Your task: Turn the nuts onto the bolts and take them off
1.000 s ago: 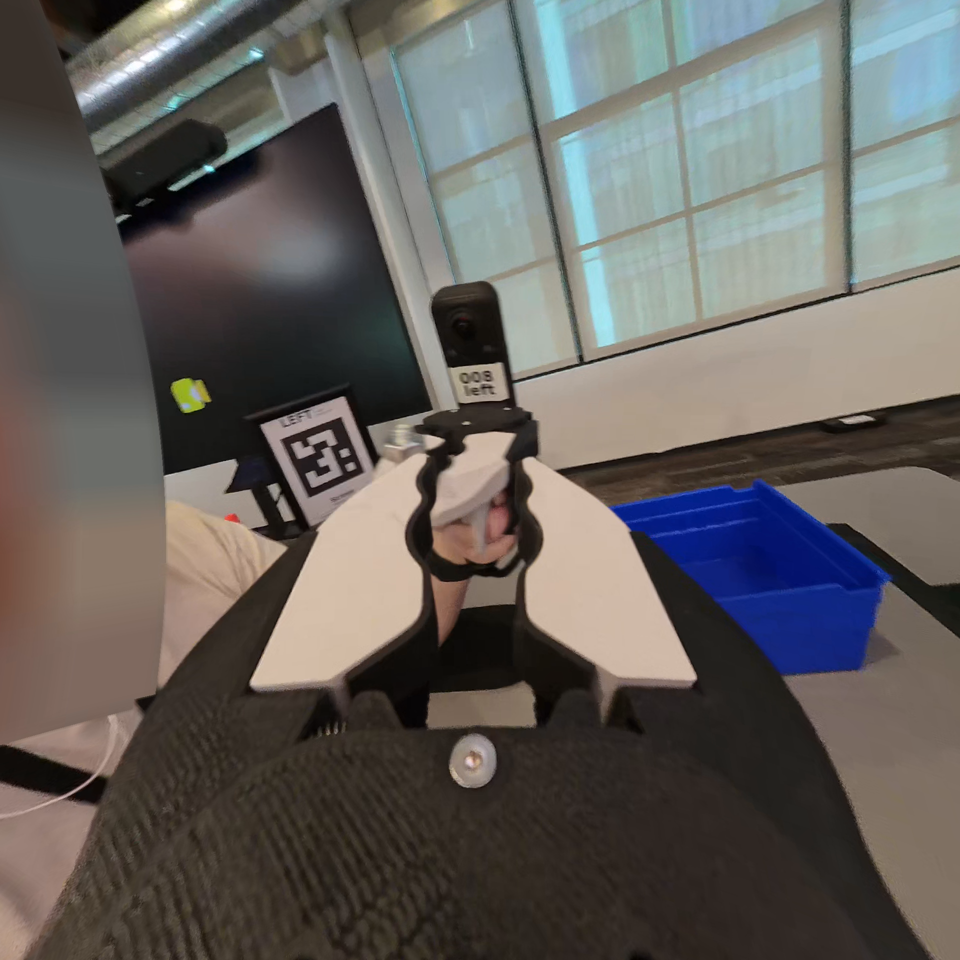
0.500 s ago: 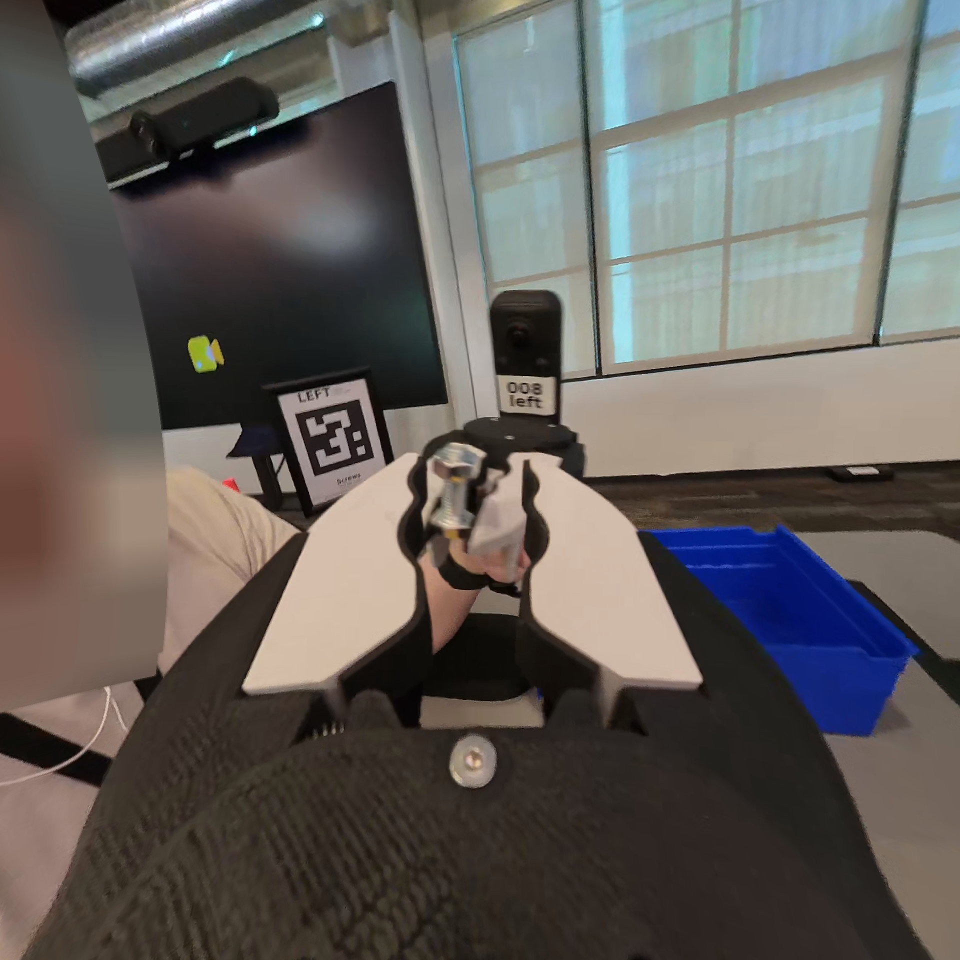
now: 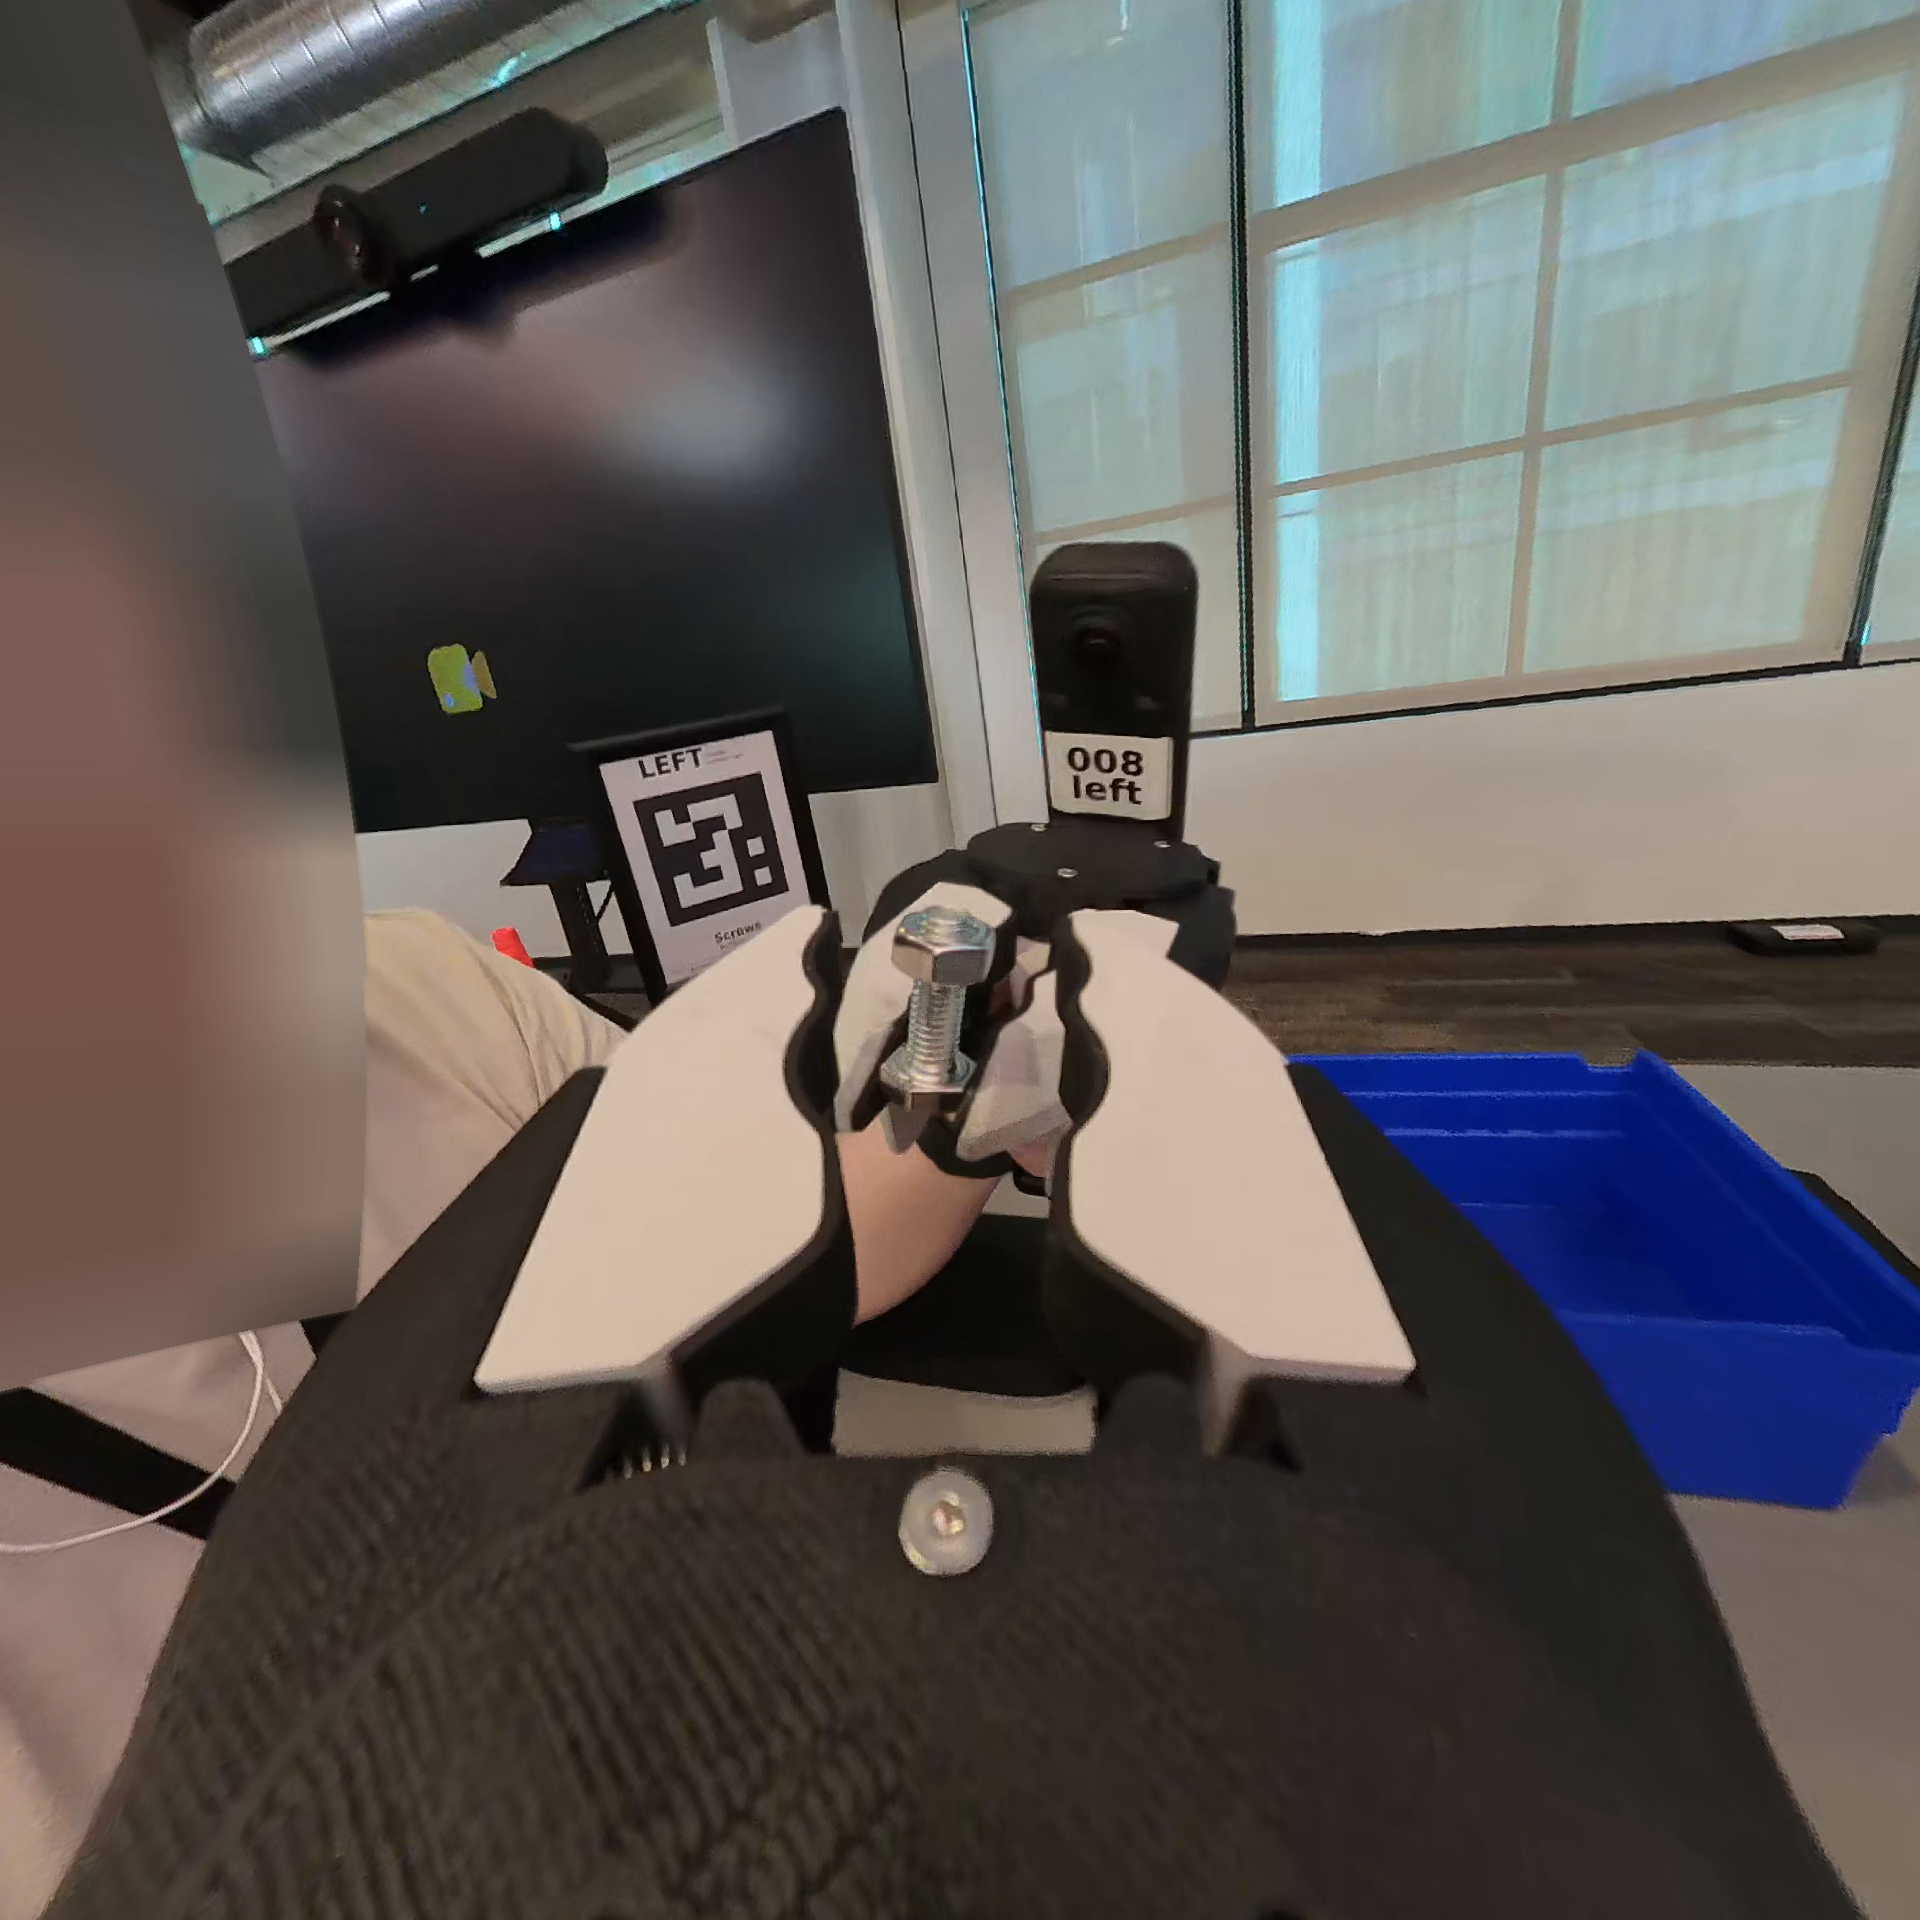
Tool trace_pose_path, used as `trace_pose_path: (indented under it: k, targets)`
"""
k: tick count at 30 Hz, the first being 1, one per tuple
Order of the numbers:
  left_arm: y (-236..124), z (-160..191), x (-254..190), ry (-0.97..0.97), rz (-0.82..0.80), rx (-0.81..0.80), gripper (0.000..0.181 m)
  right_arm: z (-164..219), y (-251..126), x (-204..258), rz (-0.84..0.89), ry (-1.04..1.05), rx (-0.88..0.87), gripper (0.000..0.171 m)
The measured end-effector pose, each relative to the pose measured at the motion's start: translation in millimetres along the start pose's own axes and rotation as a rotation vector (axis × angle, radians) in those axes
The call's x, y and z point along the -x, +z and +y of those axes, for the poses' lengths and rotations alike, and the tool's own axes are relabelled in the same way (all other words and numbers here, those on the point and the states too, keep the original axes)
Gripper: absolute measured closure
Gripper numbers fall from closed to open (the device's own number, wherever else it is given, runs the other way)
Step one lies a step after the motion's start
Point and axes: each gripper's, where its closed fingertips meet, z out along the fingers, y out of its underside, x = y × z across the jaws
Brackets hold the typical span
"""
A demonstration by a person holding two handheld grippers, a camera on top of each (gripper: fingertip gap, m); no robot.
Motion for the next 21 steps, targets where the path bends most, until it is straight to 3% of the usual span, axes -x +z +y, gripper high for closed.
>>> trace_pose_path:
  k: [5, 12, 15, 17, 21]
  targets:
    - [-2.3, -3.4, -6.7, -0.001, 0.032, -0.016, 0.164, -3.0, -24.8, -32.8, 0.073, 0.094, -0.05, 0.137]
    - [-0.8, 2.3, -0.3, 0.004, -0.015, 0.024, 0.164, 4.4, 1.4, -0.7, 0.024, -0.017, 0.037, 0.13]
    - [0.4, 4.2, 2.0, 0.006, -0.04, 0.037, 0.164, 5.4, -10.7, -16.7, 0.035, 0.036, 0.018, 0.126]
    - [-1.7, 3.3, 0.3, 0.005, -0.028, 0.033, 0.164, 1.4, -22.2, -30.9, 0.063, 0.105, -0.022, 0.137]
    - [-2.7, 5.1, 3.7, 0.016, -0.058, 0.051, 0.164, -0.6, -10.3, -8.1, 0.003, 0.04, -0.004, 0.134]
